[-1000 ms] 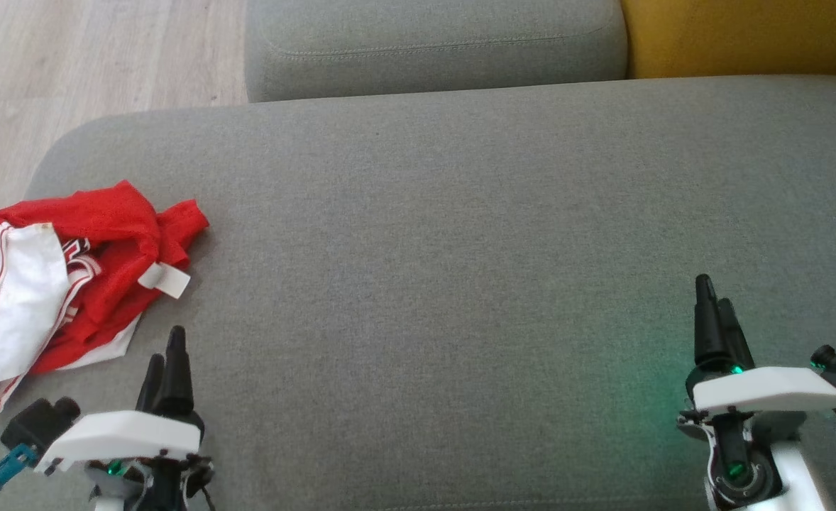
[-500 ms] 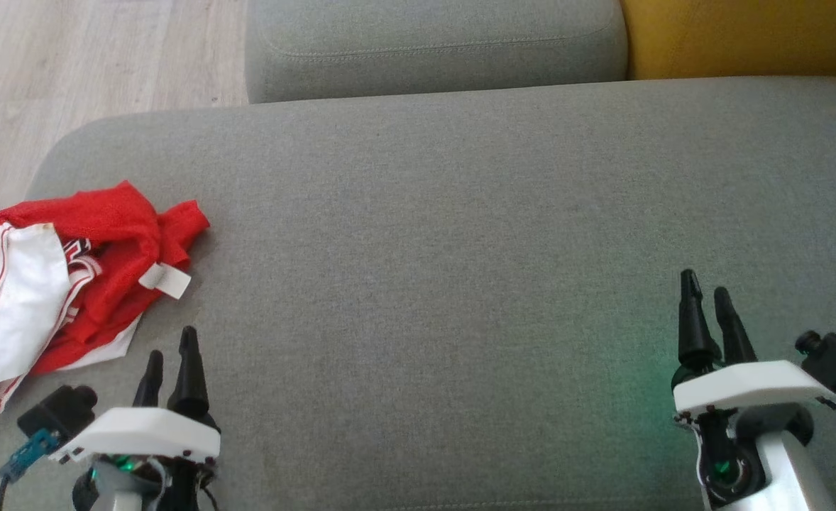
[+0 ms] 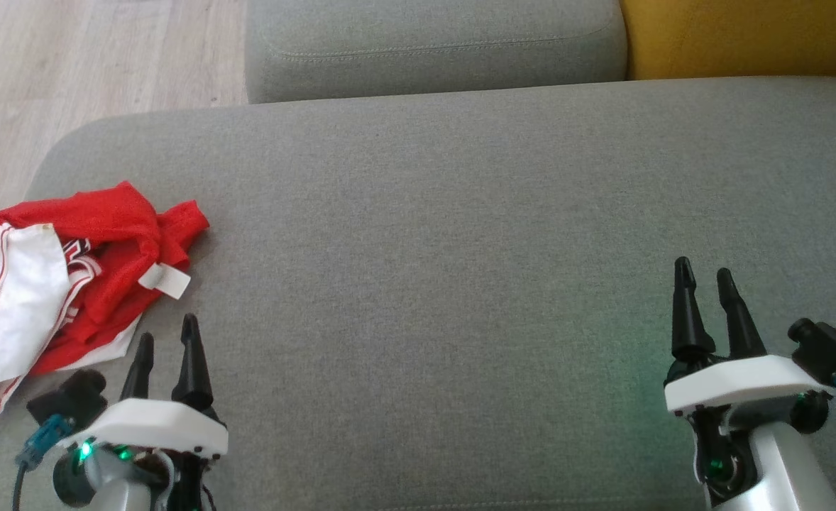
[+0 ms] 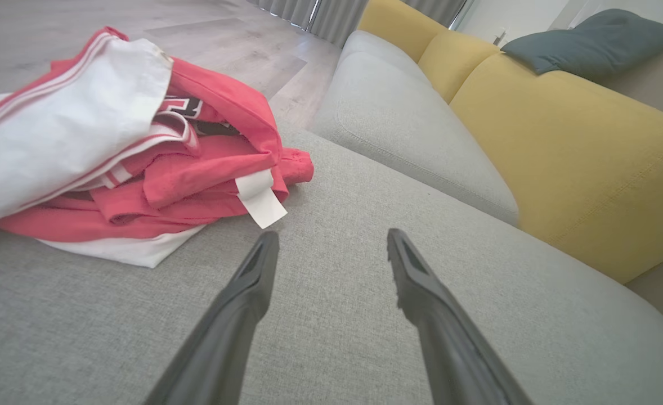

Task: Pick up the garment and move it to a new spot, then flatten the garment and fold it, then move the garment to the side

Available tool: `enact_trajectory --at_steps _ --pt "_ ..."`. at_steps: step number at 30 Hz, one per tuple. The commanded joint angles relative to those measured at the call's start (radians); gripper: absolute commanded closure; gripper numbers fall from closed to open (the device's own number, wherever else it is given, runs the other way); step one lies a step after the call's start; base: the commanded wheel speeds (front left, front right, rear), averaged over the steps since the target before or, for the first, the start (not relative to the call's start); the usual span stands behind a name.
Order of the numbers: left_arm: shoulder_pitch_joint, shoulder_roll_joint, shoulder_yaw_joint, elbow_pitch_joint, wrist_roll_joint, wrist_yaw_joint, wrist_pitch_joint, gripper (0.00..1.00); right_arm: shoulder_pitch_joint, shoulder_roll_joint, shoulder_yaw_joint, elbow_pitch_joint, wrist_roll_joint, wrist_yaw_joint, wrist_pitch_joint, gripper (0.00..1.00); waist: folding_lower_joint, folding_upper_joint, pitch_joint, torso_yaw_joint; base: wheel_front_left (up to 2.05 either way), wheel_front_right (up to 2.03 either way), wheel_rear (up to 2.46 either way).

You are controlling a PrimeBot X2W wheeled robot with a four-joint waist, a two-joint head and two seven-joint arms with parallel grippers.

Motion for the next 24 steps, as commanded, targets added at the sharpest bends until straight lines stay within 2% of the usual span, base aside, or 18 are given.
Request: enact_trajectory --at_steps 1,24 --pt "-0.056 0.021 0.015 -0.039 0.035 0.006 -0.019 0.00 -0.056 -0.006 0.020 -0.035 -0.036 0.006 -0.016 0.00 0.0000 0.0000 0.000 0.000 0.00 0.00 0.00" --pt "-0.061 0.024 0.003 -0.005 0.289 0.046 -0.083 0.00 -0.063 -0.007 0.009 0.012 -0.318 0.007 -0.080 0.00 0.0000 0.0000 0.000 -0.009 0.00 0.00 0.00"
